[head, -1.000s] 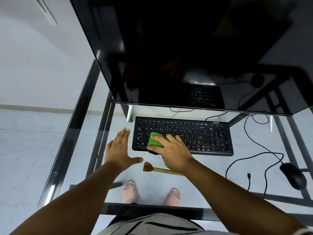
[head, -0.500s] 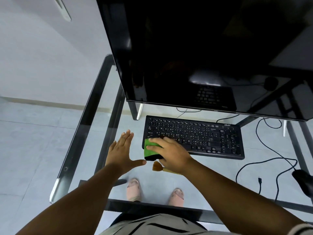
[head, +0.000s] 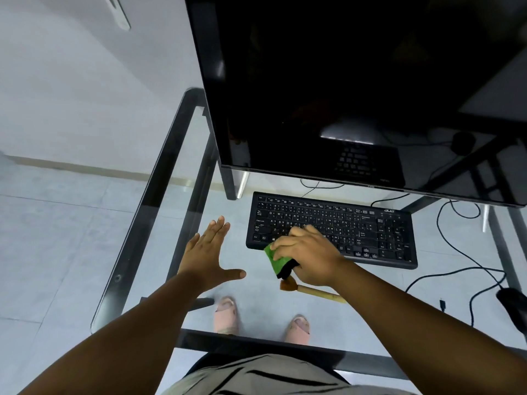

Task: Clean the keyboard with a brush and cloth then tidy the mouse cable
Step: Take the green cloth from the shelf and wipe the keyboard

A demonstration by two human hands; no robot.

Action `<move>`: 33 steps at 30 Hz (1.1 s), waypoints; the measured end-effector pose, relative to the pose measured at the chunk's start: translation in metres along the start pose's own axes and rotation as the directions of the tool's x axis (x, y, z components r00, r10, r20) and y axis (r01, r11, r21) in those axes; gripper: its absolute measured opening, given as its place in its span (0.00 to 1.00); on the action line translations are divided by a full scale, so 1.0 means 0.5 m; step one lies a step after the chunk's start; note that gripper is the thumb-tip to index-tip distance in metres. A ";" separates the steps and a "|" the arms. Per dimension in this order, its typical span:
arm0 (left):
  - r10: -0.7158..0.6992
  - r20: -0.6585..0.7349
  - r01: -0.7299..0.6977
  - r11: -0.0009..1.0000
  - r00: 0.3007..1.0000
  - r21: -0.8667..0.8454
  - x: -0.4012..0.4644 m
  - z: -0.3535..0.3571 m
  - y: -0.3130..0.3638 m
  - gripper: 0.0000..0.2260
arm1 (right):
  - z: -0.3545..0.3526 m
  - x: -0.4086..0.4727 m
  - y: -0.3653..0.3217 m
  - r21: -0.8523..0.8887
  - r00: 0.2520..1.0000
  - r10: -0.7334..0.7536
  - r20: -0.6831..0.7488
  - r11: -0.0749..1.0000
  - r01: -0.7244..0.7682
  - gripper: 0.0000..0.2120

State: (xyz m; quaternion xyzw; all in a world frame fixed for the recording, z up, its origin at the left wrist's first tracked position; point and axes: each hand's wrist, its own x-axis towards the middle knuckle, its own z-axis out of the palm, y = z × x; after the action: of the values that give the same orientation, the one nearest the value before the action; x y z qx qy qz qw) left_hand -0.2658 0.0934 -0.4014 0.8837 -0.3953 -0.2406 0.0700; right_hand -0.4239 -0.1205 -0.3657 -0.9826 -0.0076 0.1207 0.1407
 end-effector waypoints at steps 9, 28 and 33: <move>0.010 -0.008 -0.010 1.000 1.000 -0.002 0.001 0.002 -0.004 0.51 | -0.007 0.020 -0.017 -0.024 0.998 -0.030 0.062 0.999 0.032 0.25; 0.058 -0.227 -0.077 0.994 0.972 -0.076 0.025 0.022 0.124 0.33 | -0.022 -0.188 0.128 0.131 0.956 0.293 -0.016 0.948 -0.289 0.16; 0.128 -0.188 -0.136 0.990 0.974 -0.035 0.046 0.031 0.179 0.35 | 0.022 -0.217 0.113 0.233 0.930 0.341 -0.136 0.924 -0.304 0.20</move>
State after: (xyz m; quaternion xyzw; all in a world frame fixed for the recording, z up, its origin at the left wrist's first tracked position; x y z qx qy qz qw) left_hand -0.3197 0.0168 -0.3954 0.8721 -0.4391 -0.1615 0.1434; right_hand -0.5327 -0.1768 -0.3660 -0.9570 0.1796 0.0561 0.2209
